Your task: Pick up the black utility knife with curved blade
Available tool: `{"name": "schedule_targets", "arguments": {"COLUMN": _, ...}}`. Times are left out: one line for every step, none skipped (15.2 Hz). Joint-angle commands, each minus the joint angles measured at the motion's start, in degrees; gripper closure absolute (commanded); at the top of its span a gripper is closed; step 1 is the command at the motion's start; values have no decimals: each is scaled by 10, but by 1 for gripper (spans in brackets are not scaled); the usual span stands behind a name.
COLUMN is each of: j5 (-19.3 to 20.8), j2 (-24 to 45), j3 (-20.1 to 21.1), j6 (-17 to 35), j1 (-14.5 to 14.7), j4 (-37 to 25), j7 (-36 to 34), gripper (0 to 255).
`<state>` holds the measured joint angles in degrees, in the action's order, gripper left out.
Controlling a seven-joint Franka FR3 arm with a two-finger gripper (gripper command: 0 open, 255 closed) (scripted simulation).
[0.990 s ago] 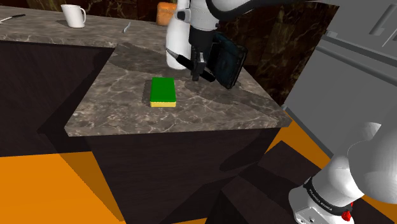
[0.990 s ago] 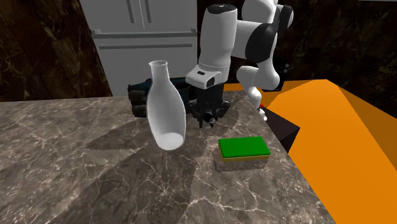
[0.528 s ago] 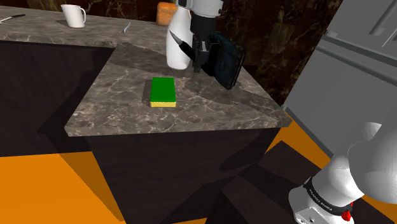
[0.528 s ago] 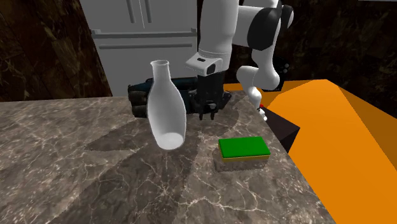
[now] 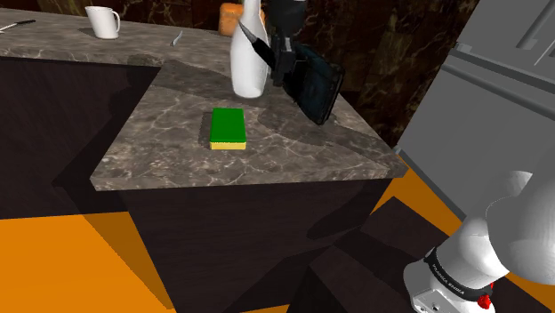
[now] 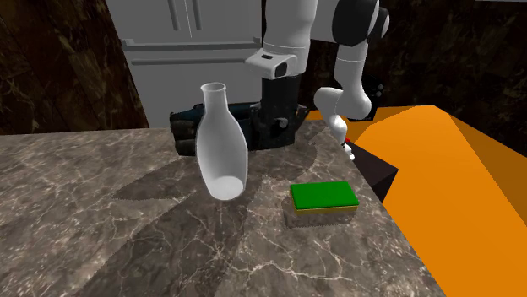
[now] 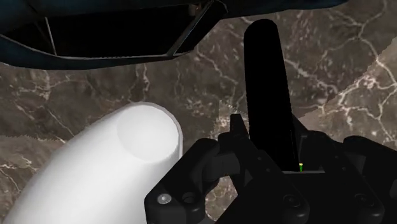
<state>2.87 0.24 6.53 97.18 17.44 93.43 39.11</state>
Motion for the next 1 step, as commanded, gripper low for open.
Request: {"name": "schedule_targets", "arguments": {"j5": 0, "j2": 0, "j3": 0, "j6": -6, "j1": 0, "j4": -6, "j7": 0, "gripper": 255}}
